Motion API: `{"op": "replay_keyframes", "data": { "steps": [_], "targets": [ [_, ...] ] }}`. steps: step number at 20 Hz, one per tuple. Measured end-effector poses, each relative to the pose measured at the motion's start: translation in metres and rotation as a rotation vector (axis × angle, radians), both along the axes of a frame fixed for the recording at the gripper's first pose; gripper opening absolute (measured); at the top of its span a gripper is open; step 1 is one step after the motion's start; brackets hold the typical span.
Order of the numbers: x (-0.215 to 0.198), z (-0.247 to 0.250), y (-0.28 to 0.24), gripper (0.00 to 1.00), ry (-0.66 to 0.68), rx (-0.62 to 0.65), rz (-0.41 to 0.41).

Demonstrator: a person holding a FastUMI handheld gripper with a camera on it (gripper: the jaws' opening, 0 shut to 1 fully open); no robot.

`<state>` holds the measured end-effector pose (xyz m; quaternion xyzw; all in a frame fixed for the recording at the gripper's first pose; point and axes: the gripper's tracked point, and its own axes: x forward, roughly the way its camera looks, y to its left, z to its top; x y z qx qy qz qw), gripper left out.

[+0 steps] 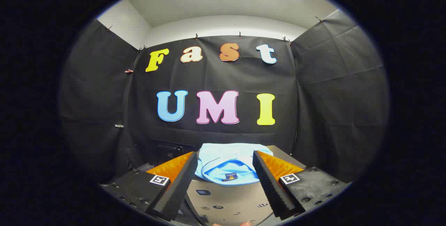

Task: Put the clothes into the washing machine and then close the washing machine lid.

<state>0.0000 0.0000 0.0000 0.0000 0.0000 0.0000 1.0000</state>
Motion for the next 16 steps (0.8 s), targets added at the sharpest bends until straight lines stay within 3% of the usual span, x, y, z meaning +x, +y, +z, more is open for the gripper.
{"op": "replay_keyframes", "data": {
  "steps": [5, 10, 16],
  "targets": [
    [-0.038, -0.010, -0.002, 0.99, 0.022, 0.066, -0.042],
    [-0.056, 0.003, 0.008, 0.98, -0.012, -0.012, -0.023],
    [0.006, -0.016, 0.022, 0.98, 0.034, 0.006, 0.057]
  ]
}}
